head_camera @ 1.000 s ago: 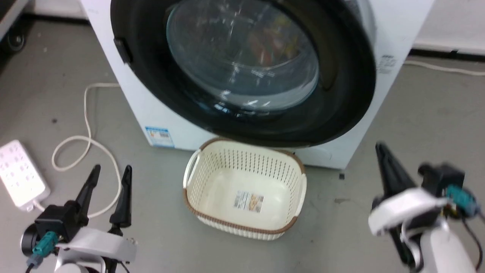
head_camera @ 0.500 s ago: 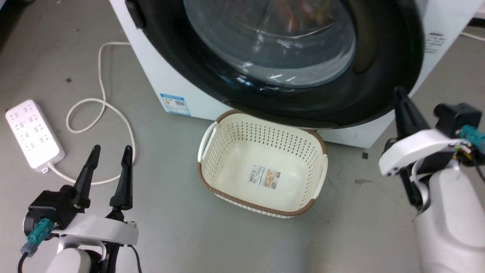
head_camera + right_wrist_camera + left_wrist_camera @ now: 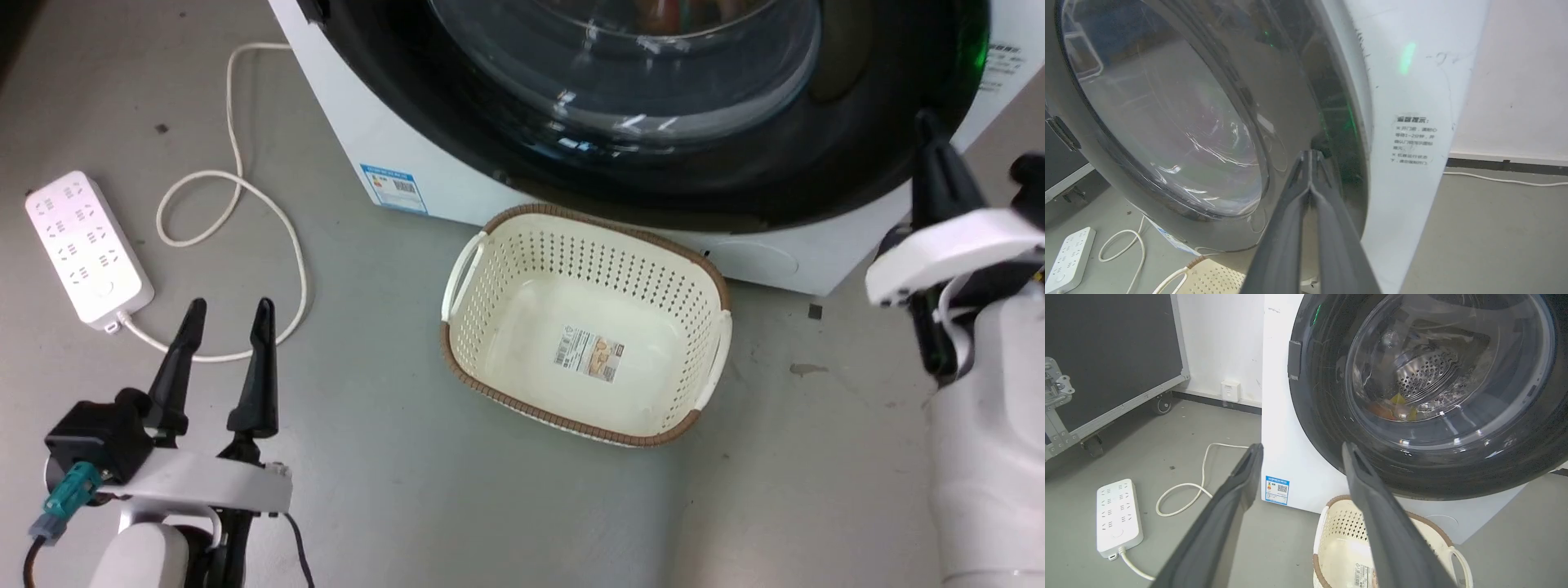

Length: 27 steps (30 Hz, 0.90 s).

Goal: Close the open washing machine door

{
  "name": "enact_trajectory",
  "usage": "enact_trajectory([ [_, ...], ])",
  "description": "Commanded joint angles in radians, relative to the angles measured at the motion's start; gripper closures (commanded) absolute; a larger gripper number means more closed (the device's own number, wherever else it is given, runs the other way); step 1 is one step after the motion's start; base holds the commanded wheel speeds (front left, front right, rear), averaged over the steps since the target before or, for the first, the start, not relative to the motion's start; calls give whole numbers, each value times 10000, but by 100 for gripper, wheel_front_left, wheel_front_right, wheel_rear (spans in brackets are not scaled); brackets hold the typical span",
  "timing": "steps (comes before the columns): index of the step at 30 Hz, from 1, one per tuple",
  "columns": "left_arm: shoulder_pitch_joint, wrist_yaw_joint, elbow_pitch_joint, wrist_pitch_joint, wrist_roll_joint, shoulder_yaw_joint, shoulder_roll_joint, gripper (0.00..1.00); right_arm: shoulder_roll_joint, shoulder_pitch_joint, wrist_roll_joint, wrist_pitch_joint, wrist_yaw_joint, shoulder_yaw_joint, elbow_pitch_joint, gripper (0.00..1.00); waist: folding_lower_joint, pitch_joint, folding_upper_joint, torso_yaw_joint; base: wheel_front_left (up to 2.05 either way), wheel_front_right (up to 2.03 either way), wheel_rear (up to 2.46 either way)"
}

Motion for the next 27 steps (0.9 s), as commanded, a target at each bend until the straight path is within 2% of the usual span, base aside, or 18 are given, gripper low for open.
enact_trajectory([
  [1, -139, -66, 28, -54, 42, 74, -53, 0, -22, -278, -100, -76, -7, -93, 69, 100, -1, 65, 0, 35, 0, 0, 0],
  [19, -417, -269, 192, -55, 172, 351, -229, 0, -22, -1907, -754, -363, -7, -724, 520, 100, -1, 404, 0, -76, 0, 0, 0],
  [27, -209, -278, 307, -55, 262, 516, -296, 0, -22, -1441, -155, -577, -7, -142, 351, 100, -1, -379, 0, -482, 0, 0, 0],
])
